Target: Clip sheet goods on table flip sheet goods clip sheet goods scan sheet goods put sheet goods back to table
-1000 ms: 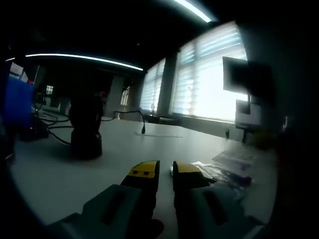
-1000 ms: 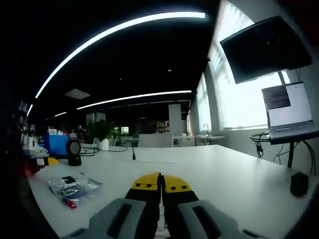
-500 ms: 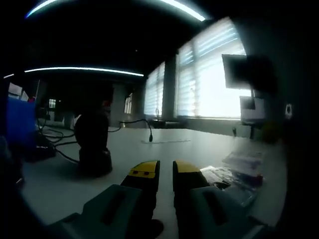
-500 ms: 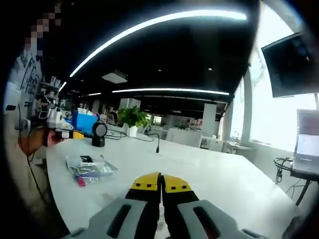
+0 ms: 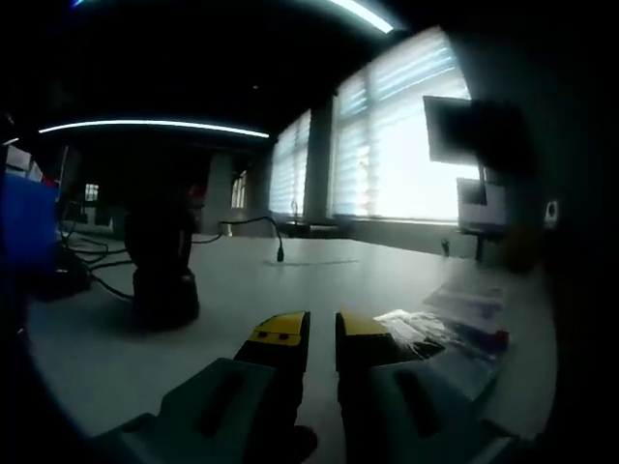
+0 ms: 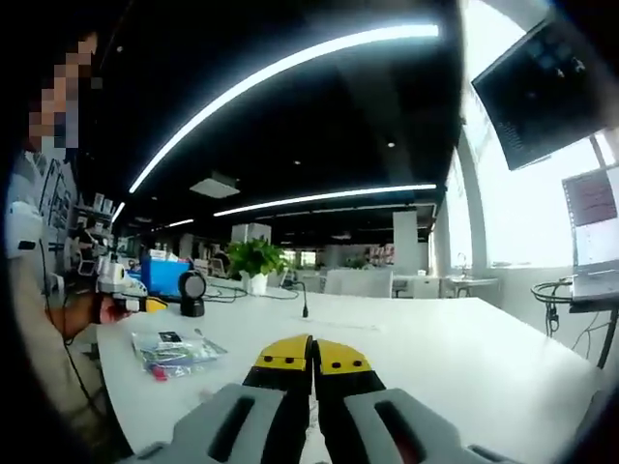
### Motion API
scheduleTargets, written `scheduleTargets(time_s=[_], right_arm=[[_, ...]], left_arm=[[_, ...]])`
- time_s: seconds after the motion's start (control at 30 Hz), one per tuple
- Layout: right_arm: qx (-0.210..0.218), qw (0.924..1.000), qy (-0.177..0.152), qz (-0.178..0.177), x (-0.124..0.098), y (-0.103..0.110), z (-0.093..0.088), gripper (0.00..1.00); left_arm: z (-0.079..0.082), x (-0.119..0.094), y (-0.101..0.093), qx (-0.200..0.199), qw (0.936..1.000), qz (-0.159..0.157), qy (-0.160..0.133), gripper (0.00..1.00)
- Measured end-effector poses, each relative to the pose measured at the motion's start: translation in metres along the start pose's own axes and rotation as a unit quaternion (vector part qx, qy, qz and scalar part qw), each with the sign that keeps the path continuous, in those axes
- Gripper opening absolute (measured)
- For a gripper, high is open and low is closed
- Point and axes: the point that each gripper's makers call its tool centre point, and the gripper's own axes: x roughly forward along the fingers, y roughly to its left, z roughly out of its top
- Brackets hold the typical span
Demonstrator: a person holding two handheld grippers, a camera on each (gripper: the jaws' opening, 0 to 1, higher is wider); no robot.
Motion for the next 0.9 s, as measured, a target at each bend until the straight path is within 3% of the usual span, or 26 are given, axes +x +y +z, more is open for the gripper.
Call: scheduleTargets(time_s=[0.33,0.47,0.63,0.9], right_arm=[[-0.049,0.9975,0.051,0.003,0.014,0.008,-0.031,0.00],[-0.041,0.9975,0.050,0.028,0.021,0.020,-0.041,0.00],[-0.032,0.9971,0.057,0.039,0.029,0.017,-0.050,0.00],[-0.027,0.9960,0.064,0.057,0.033,0.021,-0.051,0.00]], left_arm=[[-0.002,0.002,-0.003,-0.001,1.0000,-0.006,0.004,0.04],[-0.007,0.003,-0.005,0.016,0.9998,-0.005,0.014,0.04],[-0.012,0.006,-0.003,0.015,0.9994,-0.003,0.030,0.04],[-0.010,-0.001,-0.001,0.009,0.9996,0.006,0.026,0.04]])
